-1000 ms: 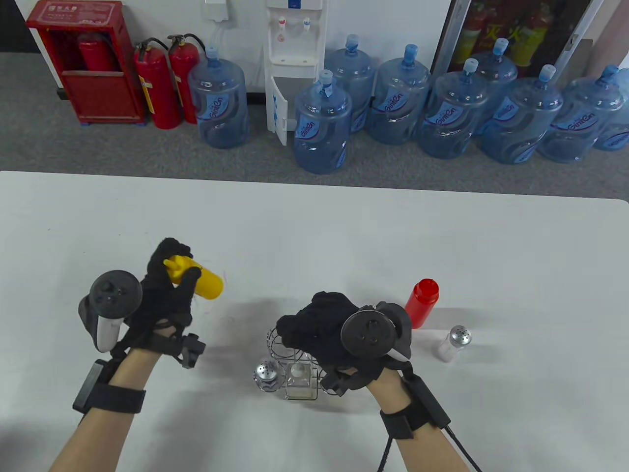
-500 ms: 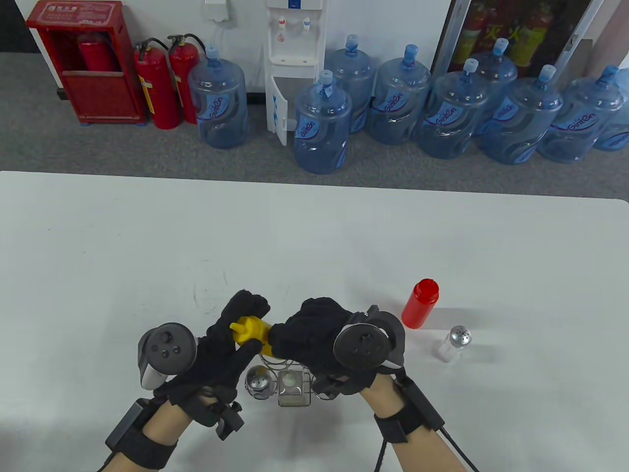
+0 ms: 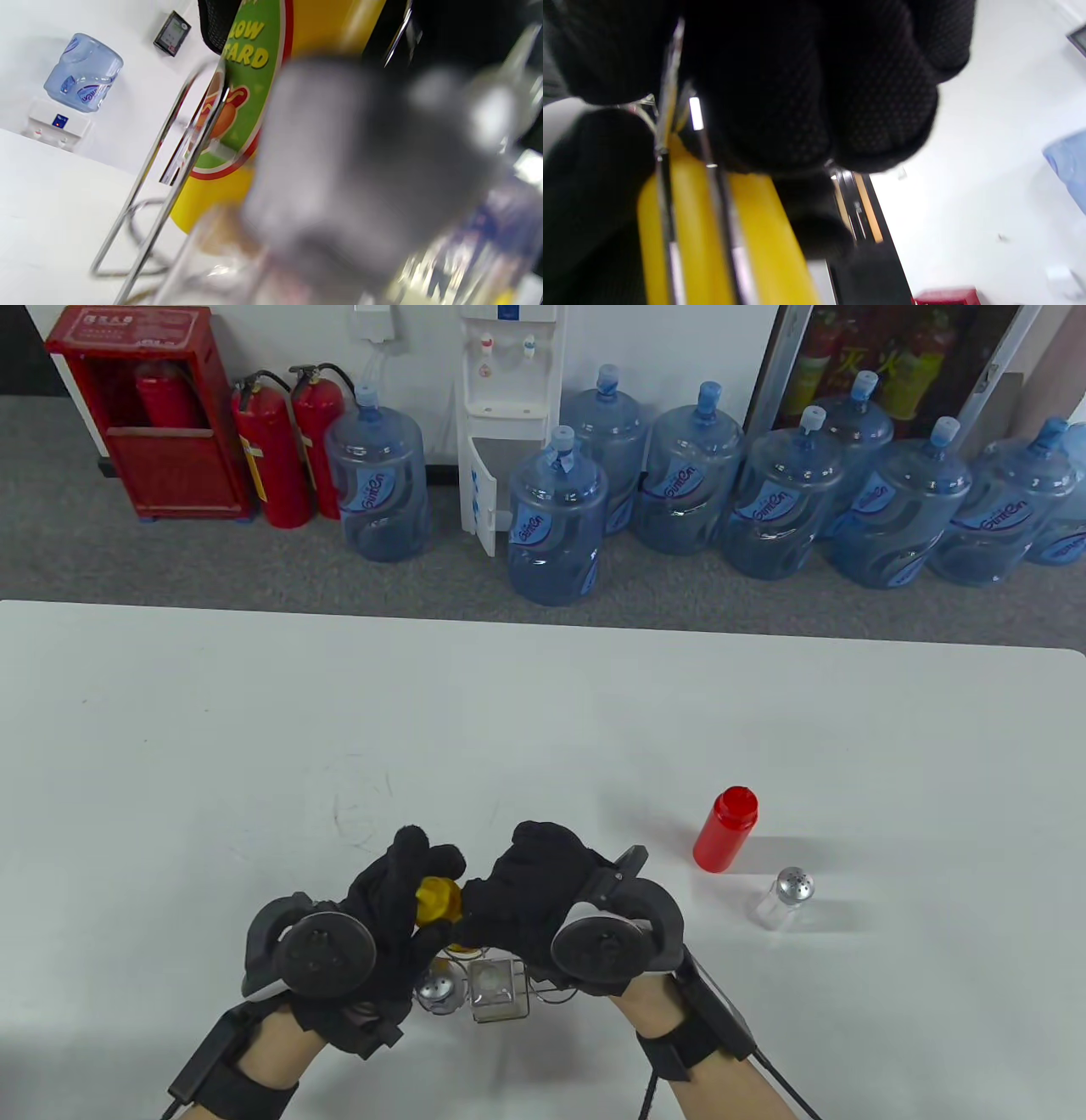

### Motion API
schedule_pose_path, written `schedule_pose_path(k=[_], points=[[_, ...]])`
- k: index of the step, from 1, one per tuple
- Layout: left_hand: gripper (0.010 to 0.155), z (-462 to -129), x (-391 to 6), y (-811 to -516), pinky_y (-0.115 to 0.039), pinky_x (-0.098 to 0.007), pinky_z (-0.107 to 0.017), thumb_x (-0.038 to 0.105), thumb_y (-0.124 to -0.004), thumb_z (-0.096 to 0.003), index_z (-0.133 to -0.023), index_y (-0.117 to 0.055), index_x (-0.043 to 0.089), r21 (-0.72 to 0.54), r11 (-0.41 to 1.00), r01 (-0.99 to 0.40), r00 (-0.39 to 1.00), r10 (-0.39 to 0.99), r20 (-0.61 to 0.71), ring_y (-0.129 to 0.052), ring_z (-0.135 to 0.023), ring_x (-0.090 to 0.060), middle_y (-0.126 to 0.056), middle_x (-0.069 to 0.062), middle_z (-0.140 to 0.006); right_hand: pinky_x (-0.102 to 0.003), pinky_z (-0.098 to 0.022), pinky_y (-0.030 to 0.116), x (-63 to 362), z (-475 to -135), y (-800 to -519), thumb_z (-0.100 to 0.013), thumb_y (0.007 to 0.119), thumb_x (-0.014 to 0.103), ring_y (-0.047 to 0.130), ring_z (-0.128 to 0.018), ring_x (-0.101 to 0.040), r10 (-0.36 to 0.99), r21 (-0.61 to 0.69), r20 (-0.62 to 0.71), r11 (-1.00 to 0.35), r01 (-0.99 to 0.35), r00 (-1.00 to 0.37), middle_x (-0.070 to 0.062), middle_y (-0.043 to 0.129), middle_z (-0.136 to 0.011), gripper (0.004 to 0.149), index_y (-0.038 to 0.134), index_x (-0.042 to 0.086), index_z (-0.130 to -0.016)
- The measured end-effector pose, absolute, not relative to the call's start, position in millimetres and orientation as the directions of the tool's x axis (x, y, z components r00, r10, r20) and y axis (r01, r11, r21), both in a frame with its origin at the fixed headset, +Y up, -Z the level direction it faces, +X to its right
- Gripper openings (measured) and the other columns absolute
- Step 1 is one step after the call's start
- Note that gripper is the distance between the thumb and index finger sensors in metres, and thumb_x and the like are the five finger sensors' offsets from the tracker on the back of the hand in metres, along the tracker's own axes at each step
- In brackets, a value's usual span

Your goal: Hold seasoning rack and insert seasoning bottles through ring holders

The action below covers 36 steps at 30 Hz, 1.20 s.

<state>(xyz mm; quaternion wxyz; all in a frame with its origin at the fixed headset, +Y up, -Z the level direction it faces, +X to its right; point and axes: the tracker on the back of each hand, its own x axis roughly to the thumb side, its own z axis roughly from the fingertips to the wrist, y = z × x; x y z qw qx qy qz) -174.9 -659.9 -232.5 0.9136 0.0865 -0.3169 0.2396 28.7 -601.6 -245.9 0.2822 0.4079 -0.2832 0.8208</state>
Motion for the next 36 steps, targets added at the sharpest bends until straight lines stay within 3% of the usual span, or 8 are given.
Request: schedule_pose_path(k=[3, 5, 11, 18, 24, 28, 32, 36], points=[[0.075, -234.5, -168.2, -669.2, -0.035, -0.056, -0.082, 0.058, -0.036, -0.0443, -0.091, 0.015, 0.028, 0.0, 0.931, -0.364, 0.748, 0.293, 0.595, -0.056, -0.109, -0.023, -0.043, 0.012, -0.105, -0.047, -0.057, 0.075, 27.2, -241.7, -598.8, -0.028, 0.082, 0.058, 0.106, -0.036, -0.017, 0.219, -0.245, 0.843, -0.657, -0.713, -0.492, 0.005, 0.109, -0.03, 0.05, 0.106, 0.021, -0.05], [0.074, -235.1, -167.8, -669.9, -0.028, -0.058, -0.082, 0.057, -0.04, -0.045, -0.096, 0.005, 0.028, -0.03, 0.924, -0.381, 0.75, 0.328, 0.575, -0.043, -0.113, -0.028, -0.044, 0.01, -0.107, -0.046, -0.057, 0.076, 28.0, -244.2, -602.6, -0.028, 0.082, 0.059, 0.106, -0.036, -0.016, 0.224, -0.248, 0.833, -0.665, -0.704, -0.506, 0.006, 0.108, -0.029, 0.05, 0.106, 0.021, -0.05], [0.077, -223.4, -169.7, -655.7, -0.017, -0.06, -0.08, 0.066, -0.055, -0.0427, -0.104, -0.021, 0.034, 0.1, 0.872, -0.479, 0.733, 0.335, 0.592, -0.02, -0.115, -0.033, -0.02, 0.007, -0.112, -0.047, -0.056, 0.077, 30.8, -249.5, -606.1, -0.028, 0.084, 0.058, 0.107, -0.036, -0.016, 0.279, -0.227, 0.821, -0.639, -0.735, -0.497, 0.007, 0.109, -0.029, 0.049, 0.106, 0.022, -0.052], [0.065, -215.3, -171.3, -649.0, -0.031, -0.059, -0.08, 0.064, -0.061, -0.0408, -0.093, -0.059, 0.025, 0.209, 0.814, -0.541, 0.759, 0.366, 0.539, -0.038, -0.113, -0.034, -0.047, 0.006, -0.107, -0.048, -0.049, 0.083, 26.0, -239.5, -604.1, -0.025, 0.092, 0.057, 0.113, -0.027, -0.016, 0.304, -0.227, 0.835, -0.568, -0.791, -0.459, 0.007, 0.113, -0.021, 0.049, 0.109, 0.017, -0.048], [0.056, -217.8, -177.1, -651.0, -0.036, -0.058, -0.079, 0.056, -0.07, -0.0417, -0.087, -0.071, 0.024, 0.099, 0.725, -0.682, 0.647, 0.535, 0.543, -0.046, -0.111, -0.032, -0.059, 0.009, -0.102, -0.047, -0.051, 0.081, 27.4, -238.6, -607.2, -0.024, 0.095, 0.056, 0.11, -0.028, -0.017, 0.34, -0.241, 0.825, -0.509, -0.826, -0.451, 0.005, 0.112, -0.021, 0.048, 0.11, 0.016, -0.046], [0.053, -219.4, -178.0, -652.9, -0.042, -0.058, -0.079, 0.058, -0.07, -0.0414, -0.084, -0.076, 0.027, 0.134, 0.734, -0.666, 0.672, 0.514, 0.533, -0.054, -0.11, -0.03, -0.065, 0.011, -0.1, -0.047, -0.052, 0.081, 28.1, -239.9, -610.5, -0.024, 0.095, 0.057, 0.11, -0.029, -0.016, 0.343, -0.27, 0.813, -0.493, -0.827, -0.47, 0.007, 0.111, -0.021, 0.048, 0.109, 0.017, -0.047], [0.054, -228.6, -181.4, -662.2, -0.037, -0.06, -0.079, 0.056, -0.077, -0.0397, -0.086, -0.074, 0.029, -0.102, 0.596, -0.797, 0.498, 0.742, 0.448, -0.046, -0.111, -0.034, -0.059, 0.007, -0.103, -0.047, -0.053, 0.08, 27.7, -238.8, -611.0, -0.025, 0.097, 0.055, 0.109, -0.03, -0.016, 0.344, -0.27, 0.817, -0.479, -0.835, -0.462, 0.006, 0.111, -0.022, 0.047, 0.108, 0.017, -0.05], [0.046, -223.5, -181.7, -661.6, -0.049, -0.057, -0.077, 0.052, -0.079, -0.0402, -0.077, -0.082, 0.025, -0.008, 0.58, -0.815, 0.504, 0.715, 0.485, -0.065, -0.106, -0.029, -0.074, 0.011, -0.093, -0.047, -0.052, 0.081, 24.8, -235.6, -609.0, -0.027, 0.096, 0.052, 0.11, -0.029, -0.016, 0.315, -0.288, 0.82, -0.496, -0.819, -0.478, 0.006, 0.11, -0.02, 0.045, 0.107, 0.019, -0.056]])
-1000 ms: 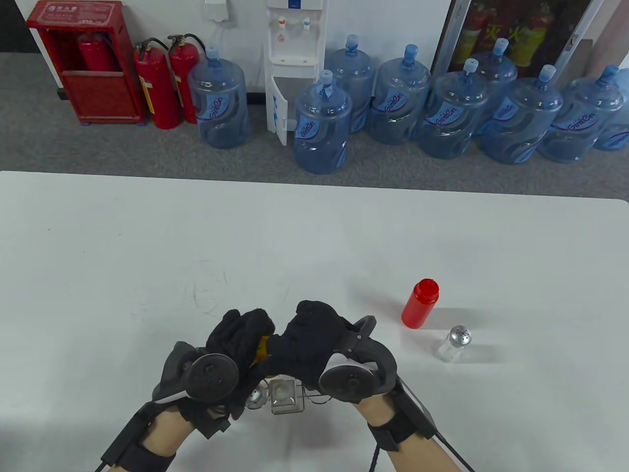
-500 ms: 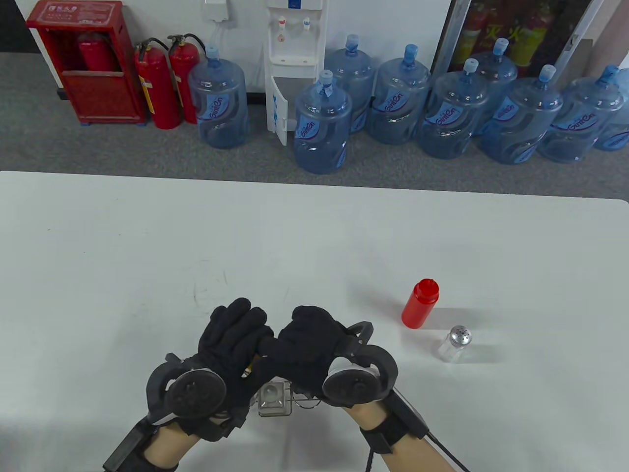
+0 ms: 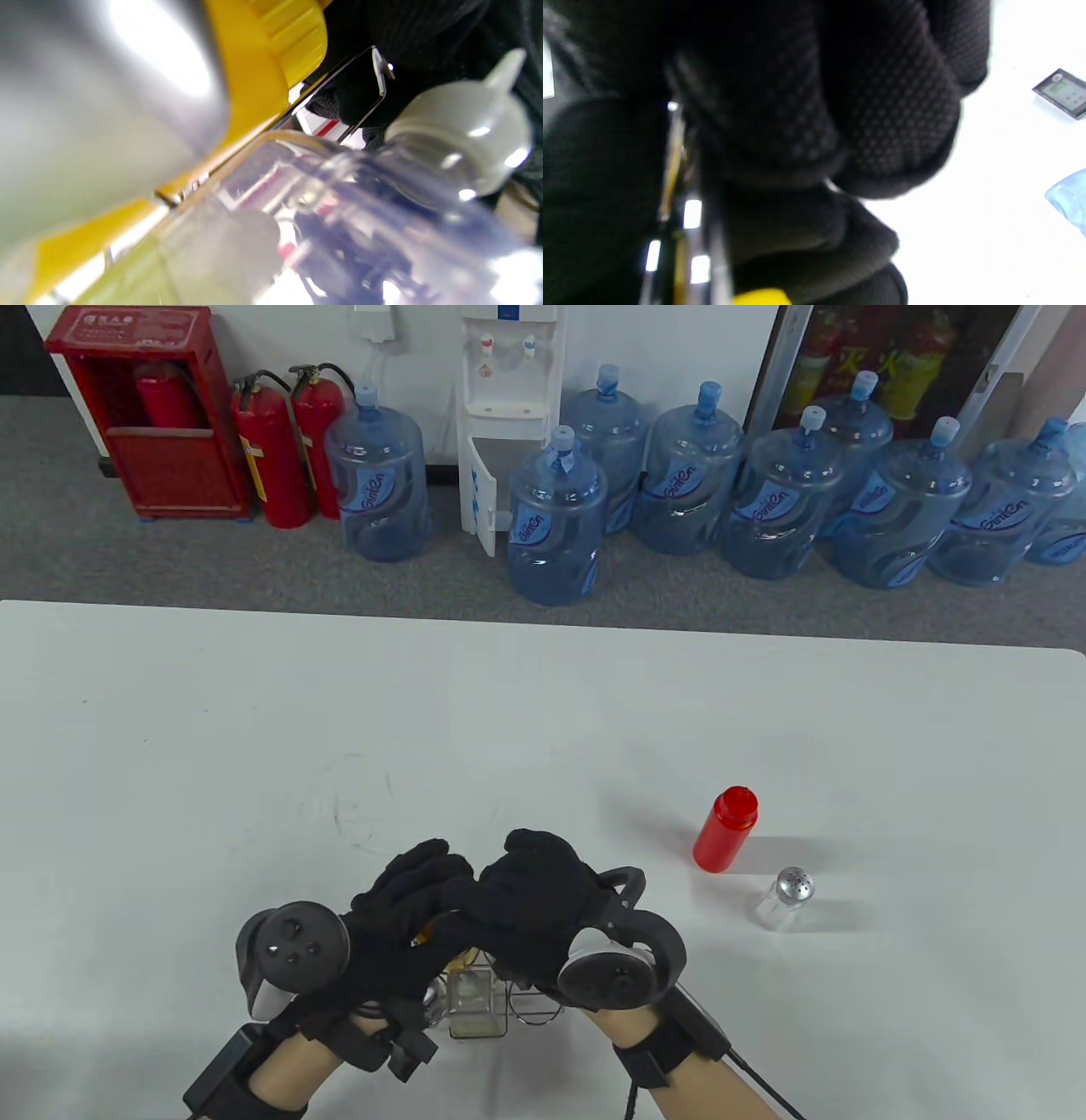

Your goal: Hold seasoning rack and insert seasoning bottles through ring holders

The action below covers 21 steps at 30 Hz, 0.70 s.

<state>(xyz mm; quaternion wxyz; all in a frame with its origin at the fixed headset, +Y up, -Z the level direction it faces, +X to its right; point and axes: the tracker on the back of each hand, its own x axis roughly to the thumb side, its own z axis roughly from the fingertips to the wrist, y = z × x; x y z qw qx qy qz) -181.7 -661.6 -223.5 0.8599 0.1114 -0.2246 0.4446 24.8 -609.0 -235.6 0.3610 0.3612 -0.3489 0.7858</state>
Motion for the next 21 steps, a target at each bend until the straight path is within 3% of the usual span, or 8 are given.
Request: schedule_pose_path(k=[3, 6, 9, 12, 14, 16, 21], points=[[0.044, -219.3, -181.4, -660.9, -0.053, -0.056, -0.077, 0.051, -0.076, -0.0415, -0.076, -0.082, 0.025, 0.079, 0.607, -0.791, 0.552, 0.652, 0.52, -0.07, -0.103, -0.027, -0.076, 0.011, -0.091, -0.047, -0.053, 0.079, 18.4, -234.8, -607.0, -0.029, 0.092, 0.052, 0.108, -0.031, -0.016, 0.303, -0.293, 0.806, -0.542, -0.787, -0.508, 0.007, 0.107, -0.022, 0.052, 0.1, 0.021, -0.069], [0.043, -218.2, -182.6, -659.6, -0.057, -0.055, -0.075, 0.051, -0.074, -0.0422, -0.076, -0.082, 0.026, 0.095, 0.61, -0.787, 0.561, 0.643, 0.521, -0.076, -0.1, -0.026, -0.077, 0.009, -0.089, -0.047, -0.057, 0.076, 16.8, -233.7, -604.7, -0.032, 0.085, 0.055, 0.106, -0.04, -0.014, 0.26, -0.317, 0.791, -0.602, -0.733, -0.555, 0.01, 0.105, -0.028, 0.054, 0.096, 0.024, -0.075], [0.041, -217.3, -188.5, -653.5, -0.06, -0.054, -0.074, 0.05, -0.072, -0.0433, -0.076, -0.081, 0.028, 0.148, 0.6, -0.786, 0.58, 0.634, 0.512, -0.081, -0.096, -0.025, -0.08, 0.008, -0.086, -0.048, -0.066, 0.068, 32.2, -233.5, -599.8, -0.033, 0.075, 0.062, 0.099, -0.066, -0.016, 0.256, -0.309, 0.779, -0.637, -0.706, -0.572, 0.008, 0.095, -0.076, 0.066, 0.078, 0.034, -0.093], [0.041, -217.6, -196.1, -647.7, -0.062, -0.053, -0.073, 0.051, -0.072, -0.0435, -0.077, -0.081, 0.029, 0.202, 0.599, -0.775, 0.603, 0.605, 0.52, -0.083, -0.095, -0.024, -0.08, 0.009, -0.086, -0.049, -0.071, 0.062, 58.8, -236.2, -592.2, -0.035, 0.073, 0.064, 0.09, -0.083, -0.018, 0.255, -0.371, 0.701, -0.667, -0.646, -0.666, 0.006, 0.081, -0.095, 0.067, 0.076, 0.037, -0.096], [0.041, -218.6, -199.8, -647.0, -0.063, -0.053, -0.073, 0.051, -0.071, -0.0438, -0.078, -0.08, 0.03, 0.229, 0.612, -0.757, 0.628, 0.586, 0.511, -0.084, -0.094, -0.023, -0.08, 0.01, -0.086, -0.05, -0.072, 0.059, 80.3, -239.4, -591.0, -0.036, 0.072, 0.065, 0.084, -0.089, -0.019, 0.264, -0.401, 0.592, -0.723, -0.562, -0.762, 0.005, 0.074, -0.101, 0.066, 0.076, 0.037, -0.096], [0.041, -220.7, -203.4, -649.2, -0.063, -0.052, -0.073, 0.051, -0.071, -0.044, -0.078, -0.079, 0.031, 0.231, 0.612, -0.757, 0.629, 0.586, 0.51, -0.084, -0.094, -0.022, -0.08, 0.011, -0.086, -0.051, -0.073, 0.058, 111.2, -239.3, -594.7, -0.036, 0.075, 0.063, 0.085, -0.088, -0.02, 0.288, -0.468, 0.559, -0.664, -0.583, -0.778, 0.005, 0.078, -0.1, 0.063, 0.08, 0.036, -0.093], [0.041, -226.8, -208.8, -655.5, -0.064, -0.051, -0.074, 0.052, -0.068, -0.0447, -0.08, -0.077, 0.033, 0.206, 0.599, -0.774, 0.606, 0.606, 0.515, -0.084, -0.095, -0.02, -0.078, 0.012, -0.088, -0.054, -0.075, 0.051, 185.5, -247.2, -613.3, -0.037, 0.076, 0.062, 0.079, -0.092, -0.023, 0.279, -0.612, 0.309, -0.674, -0.415, -0.909, 0.003, 0.071, -0.103, 0.066, 0.075, 0.034, -0.097]])
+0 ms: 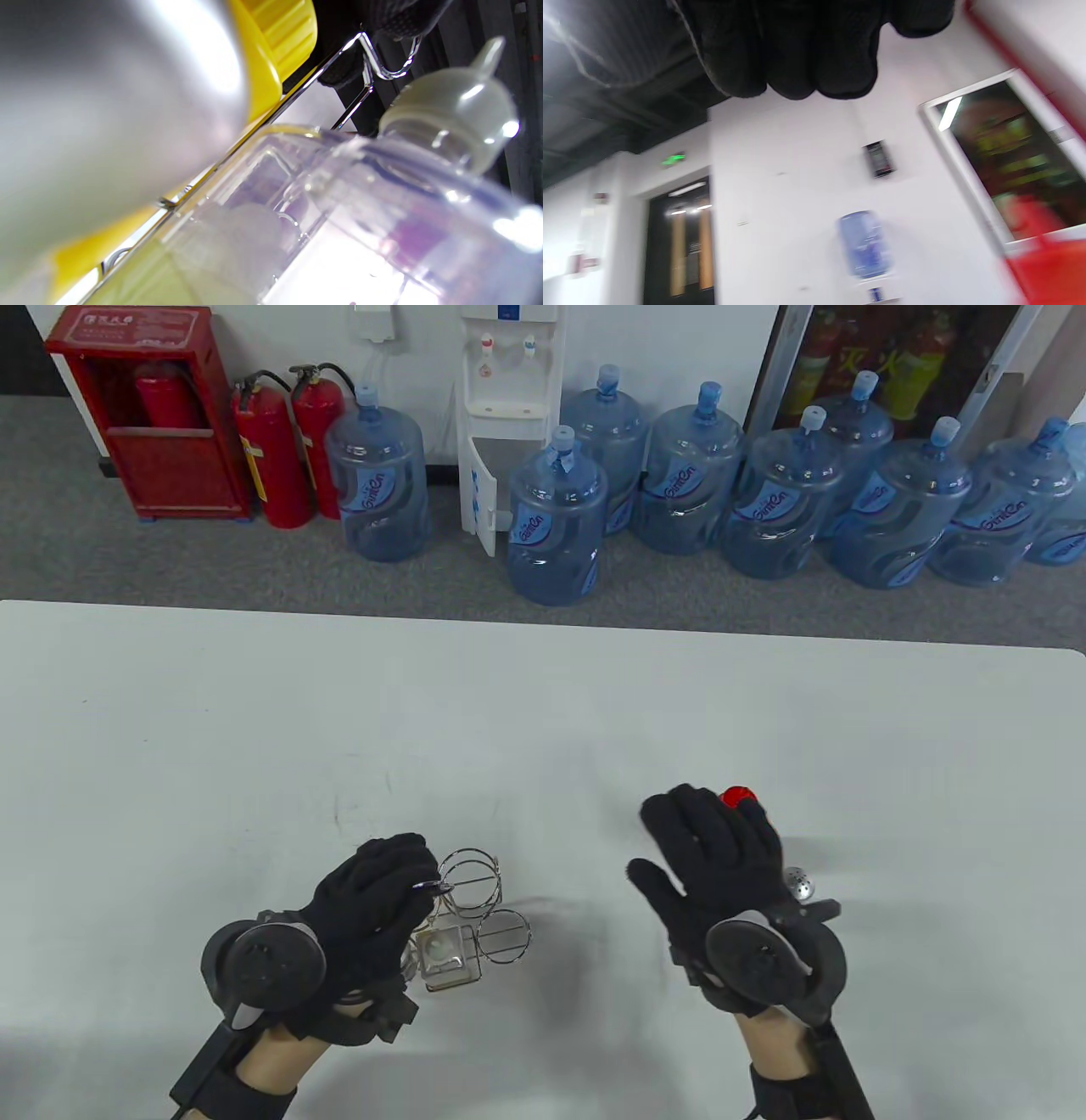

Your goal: Hold seasoning rack and insert seasoning bottles through ring holders

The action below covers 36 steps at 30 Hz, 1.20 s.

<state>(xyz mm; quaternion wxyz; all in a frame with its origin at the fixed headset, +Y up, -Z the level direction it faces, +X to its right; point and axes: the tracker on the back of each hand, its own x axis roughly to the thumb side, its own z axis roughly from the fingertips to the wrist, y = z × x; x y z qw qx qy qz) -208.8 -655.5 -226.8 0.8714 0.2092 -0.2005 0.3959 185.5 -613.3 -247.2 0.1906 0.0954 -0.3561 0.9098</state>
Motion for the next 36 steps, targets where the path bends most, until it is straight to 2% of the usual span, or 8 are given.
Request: schedule_pose_path(k=[6, 12, 15, 18, 21, 24, 30, 36], points=[[0.041, -229.9, -213.7, -657.3, -0.065, -0.05, -0.074, 0.053, -0.068, -0.0448, -0.08, -0.077, 0.034, 0.195, 0.589, -0.784, 0.59, 0.61, 0.528, -0.085, -0.095, -0.018, -0.078, 0.014, -0.088, -0.057, -0.075, 0.047, 252.2, -270.5, -644.8, -0.034, 0.081, 0.061, 0.075, -0.094, -0.027, 0.263, -0.549, -0.046, -0.813, -0.196, -0.964, -0.001, 0.066, -0.106, 0.075, 0.069, 0.03, -0.101], [0.041, -230.9, -213.5, -659.3, -0.066, -0.049, -0.074, 0.054, -0.067, -0.0449, -0.08, -0.076, 0.035, 0.198, 0.59, -0.783, 0.593, 0.611, 0.524, -0.085, -0.095, -0.017, -0.078, 0.014, -0.088, -0.057, -0.074, 0.048, 287.3, -287.8, -672.9, -0.031, 0.083, 0.064, 0.074, -0.095, -0.029, 0.261, -0.355, -0.217, -0.919, -0.173, -0.941, -0.003, 0.064, -0.107, 0.083, 0.066, 0.027, -0.103], [0.04, -231.9, -212.7, -661.5, -0.066, -0.049, -0.074, 0.054, -0.067, -0.045, -0.08, -0.076, 0.035, 0.192, 0.599, -0.777, 0.598, 0.608, 0.522, -0.085, -0.095, -0.017, -0.078, 0.014, -0.088, -0.056, -0.073, 0.051, 293.2, -294.0, -685.0, -0.028, 0.081, 0.07, 0.077, -0.093, -0.028, 0.204, -0.247, -0.242, -0.958, -0.144, -0.948, -0.003, 0.067, -0.106, 0.09, 0.063, 0.026, -0.105], [0.04, -231.9, -212.4, -661.4, -0.066, -0.049, -0.074, 0.054, -0.067, -0.0451, -0.08, -0.076, 0.035, 0.193, 0.603, -0.774, 0.602, 0.605, 0.522, -0.086, -0.095, -0.018, -0.078, 0.014, -0.088, -0.056, -0.071, 0.056, 296.0, -297.1, -689.6, -0.027, 0.081, 0.072, 0.084, -0.089, -0.027, 0.292, -0.222, -0.205, -0.943, -0.247, -0.934, -0.004, 0.074, -0.102, 0.09, 0.07, 0.025, -0.102], [0.04, -232.0, -212.9, -661.3, -0.066, -0.049, -0.074, 0.054, -0.067, -0.0451, -0.08, -0.076, 0.035, 0.197, 0.6, -0.776, 0.601, 0.606, 0.521, -0.086, -0.095, -0.018, -0.078, 0.014, -0.088, -0.053, -0.068, 0.064, 293.9, -298.0, -689.0, -0.027, 0.079, 0.073, 0.098, -0.075, -0.024, 0.252, -0.181, -0.196, -0.959, -0.218, -0.948, 0.0, 0.097, -0.084, 0.075, 0.093, 0.028, -0.085], [0.04, -232.1, -213.2, -661.5, -0.067, -0.049, -0.074, 0.054, -0.067, -0.045, -0.08, -0.076, 0.035, 0.2, 0.599, -0.775, 0.602, 0.605, 0.521, -0.086, -0.095, -0.017, -0.078, 0.014, -0.088, -0.05, -0.059, 0.074, 293.3, -299.7, -689.7, -0.028, 0.079, 0.071, 0.106, -0.061, -0.022, 0.274, -0.189, -0.201, -0.953, -0.238, -0.94, 0.0, 0.103, -0.074, 0.071, 0.095, 0.028, -0.082], [0.04, -232.0, -212.9, -661.7, -0.067, -0.049, -0.074, 0.054, -0.067, -0.0451, -0.079, -0.076, 0.035, 0.201, 0.602, -0.773, 0.605, 0.603, 0.52, -0.086, -0.095, -0.017, -0.078, 0.014, -0.088, -0.047, -0.044, 0.089, 291.4, -300.5, -685.9, -0.035, 0.087, 0.056, 0.116, -0.039, -0.022, 0.32, -0.173, -0.173, -0.941, -0.291, -0.932, -0.012, 0.101, -0.075, 0.067, 0.091, 0.014, -0.087], [0.04, -231.4, -212.9, -661.4, -0.067, -0.049, -0.074, 0.054, -0.067, -0.0452, -0.079, -0.076, 0.035, 0.207, 0.603, -0.771, 0.608, 0.599, 0.521, -0.086, -0.095, -0.018, -0.078, 0.014, -0.088, -0.045, -0.042, 0.092, 277.1, -292.3, -668.5, -0.031, 0.096, 0.051, 0.116, -0.03, -0.017, 0.269, -0.23, -0.092, -0.943, -0.242, -0.959, -0.009, 0.102, -0.076, 0.061, 0.096, 0.017, -0.082]])
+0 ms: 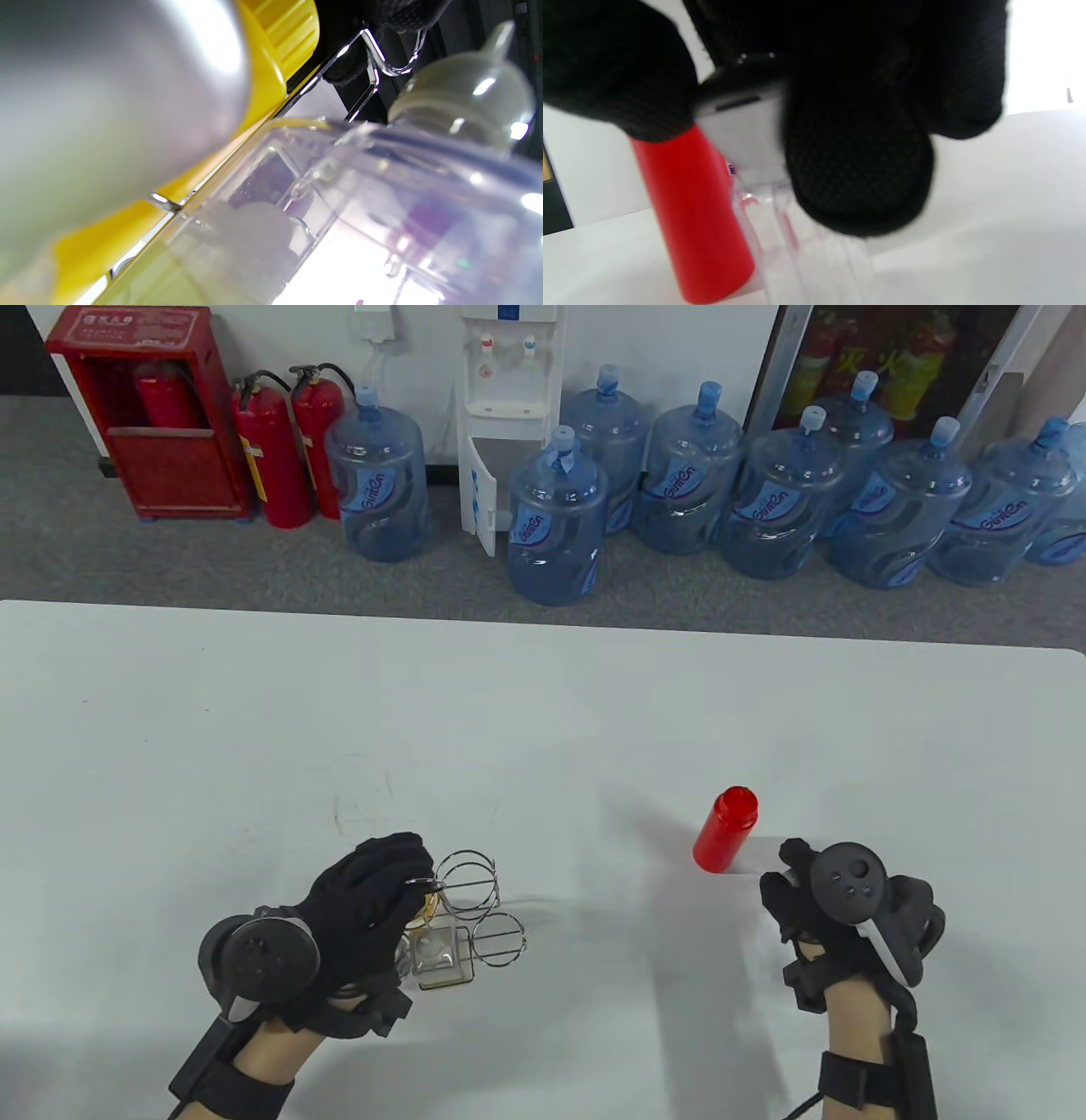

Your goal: Hold seasoning rack and insert seasoning bottles through ring holders

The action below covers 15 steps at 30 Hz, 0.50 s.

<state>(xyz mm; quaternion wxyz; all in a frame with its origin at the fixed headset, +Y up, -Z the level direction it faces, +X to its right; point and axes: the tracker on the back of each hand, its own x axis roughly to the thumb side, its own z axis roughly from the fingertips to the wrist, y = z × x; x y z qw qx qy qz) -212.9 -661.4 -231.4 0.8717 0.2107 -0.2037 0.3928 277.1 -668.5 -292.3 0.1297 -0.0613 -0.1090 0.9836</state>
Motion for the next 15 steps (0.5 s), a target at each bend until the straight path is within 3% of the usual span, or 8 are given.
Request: schedule_pose_path(k=[5, 9, 11, 15], points=[[0.04, -230.3, -211.4, -661.5, -0.067, -0.049, -0.074, 0.054, -0.067, -0.0451, -0.08, -0.076, 0.035, 0.204, 0.602, -0.772, 0.604, 0.596, 0.529, -0.086, -0.094, -0.017, -0.078, 0.014, -0.088, -0.045, -0.043, 0.09, 247.9, -272.5, -639.2, -0.032, 0.094, 0.053, 0.112, -0.028, -0.016, 0.298, -0.251, 0.113, -0.914, -0.318, -0.948, -0.006, 0.102, -0.075, 0.059, 0.096, 0.02, -0.081], [0.04, -227.2, -207.2, -661.0, -0.067, -0.049, -0.074, 0.053, -0.067, -0.0452, -0.079, -0.076, 0.035, 0.213, 0.606, -0.766, 0.609, 0.58, 0.541, -0.086, -0.094, -0.018, -0.078, 0.014, -0.088, -0.046, -0.047, 0.086, 204.9, -248.5, -621.5, -0.035, 0.087, 0.053, 0.109, -0.032, -0.016, 0.373, -0.329, 0.375, -0.802, -0.498, -0.849, -0.004, 0.098, -0.079, 0.063, 0.088, 0.02, -0.088], [0.04, -224.3, -203.9, -659.6, -0.067, -0.049, -0.073, 0.053, -0.067, -0.0452, -0.079, -0.076, 0.034, 0.229, 0.611, -0.758, 0.62, 0.565, 0.544, -0.086, -0.094, -0.018, -0.078, 0.014, -0.088, -0.045, -0.05, 0.084, 184.4, -238.6, -620.3, -0.036, 0.084, 0.053, 0.107, -0.035, -0.015, 0.401, -0.36, 0.486, -0.718, -0.596, -0.777, -0.002, 0.095, -0.082, 0.065, 0.083, 0.021, -0.092], [0.04, -221.0, -199.7, -659.0, -0.067, -0.05, -0.073, 0.052, -0.066, -0.0452, -0.079, -0.075, 0.034, 0.237, 0.605, -0.76, 0.618, 0.561, 0.551, -0.085, -0.094, -0.019, -0.077, 0.013, -0.088, -0.047, -0.054, 0.08, 144.2, -224.7, -628.6, -0.037, 0.08, 0.051, 0.104, -0.038, -0.016, 0.421, -0.266, 0.642, -0.661, -0.702, -0.641, -0.002, 0.091, -0.084, 0.064, 0.079, 0.022, -0.094]])
